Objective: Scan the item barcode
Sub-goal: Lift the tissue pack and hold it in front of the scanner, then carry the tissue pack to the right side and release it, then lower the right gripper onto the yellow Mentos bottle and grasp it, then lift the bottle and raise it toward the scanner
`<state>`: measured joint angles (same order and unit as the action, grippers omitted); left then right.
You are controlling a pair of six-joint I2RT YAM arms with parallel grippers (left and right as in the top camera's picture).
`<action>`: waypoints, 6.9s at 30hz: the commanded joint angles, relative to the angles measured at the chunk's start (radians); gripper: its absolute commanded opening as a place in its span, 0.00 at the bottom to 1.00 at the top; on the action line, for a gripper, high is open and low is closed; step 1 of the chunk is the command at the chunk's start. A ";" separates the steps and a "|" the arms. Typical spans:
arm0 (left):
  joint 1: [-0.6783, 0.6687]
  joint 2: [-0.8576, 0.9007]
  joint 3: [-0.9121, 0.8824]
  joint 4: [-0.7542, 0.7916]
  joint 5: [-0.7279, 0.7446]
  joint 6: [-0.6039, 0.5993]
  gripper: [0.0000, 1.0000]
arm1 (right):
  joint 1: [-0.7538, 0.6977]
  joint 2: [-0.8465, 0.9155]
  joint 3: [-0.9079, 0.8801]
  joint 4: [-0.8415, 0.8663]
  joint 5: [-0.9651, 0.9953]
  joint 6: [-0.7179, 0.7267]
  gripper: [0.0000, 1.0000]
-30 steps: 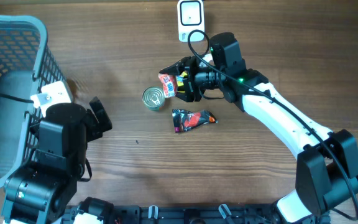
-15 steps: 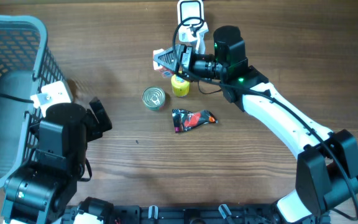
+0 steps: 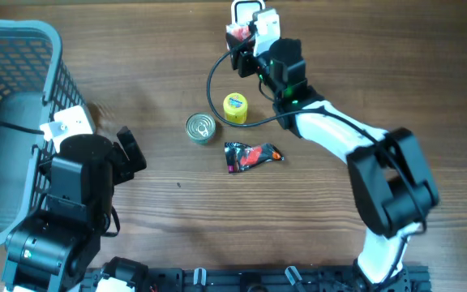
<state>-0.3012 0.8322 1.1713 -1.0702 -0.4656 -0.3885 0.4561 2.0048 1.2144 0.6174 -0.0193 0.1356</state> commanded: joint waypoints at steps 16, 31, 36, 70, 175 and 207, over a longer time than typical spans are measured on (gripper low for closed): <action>-0.003 0.006 0.006 0.003 0.003 -0.016 1.00 | -0.019 0.393 0.418 0.115 0.098 -0.083 0.60; -0.003 0.032 0.006 0.003 0.004 -0.017 1.00 | -0.082 0.453 0.446 0.017 0.098 -0.080 0.60; -0.003 0.032 0.006 -0.002 0.003 -0.016 1.00 | -0.073 0.442 0.446 -0.006 0.098 -0.080 0.66; -0.003 0.032 0.006 0.004 0.019 -0.016 1.00 | -0.959 -0.261 -0.011 -1.244 0.346 0.369 0.74; -0.002 -0.065 0.006 -0.110 0.000 -0.095 1.00 | 0.160 0.237 0.494 -1.380 0.013 0.233 0.50; -0.002 -0.065 0.006 -0.142 0.004 -0.095 1.00 | 0.137 0.226 1.151 -2.227 -0.085 0.244 0.33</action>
<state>-0.3012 0.7681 1.1713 -1.2053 -0.4484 -0.4702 0.5983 2.2406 2.2997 -1.5703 -0.0597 0.3531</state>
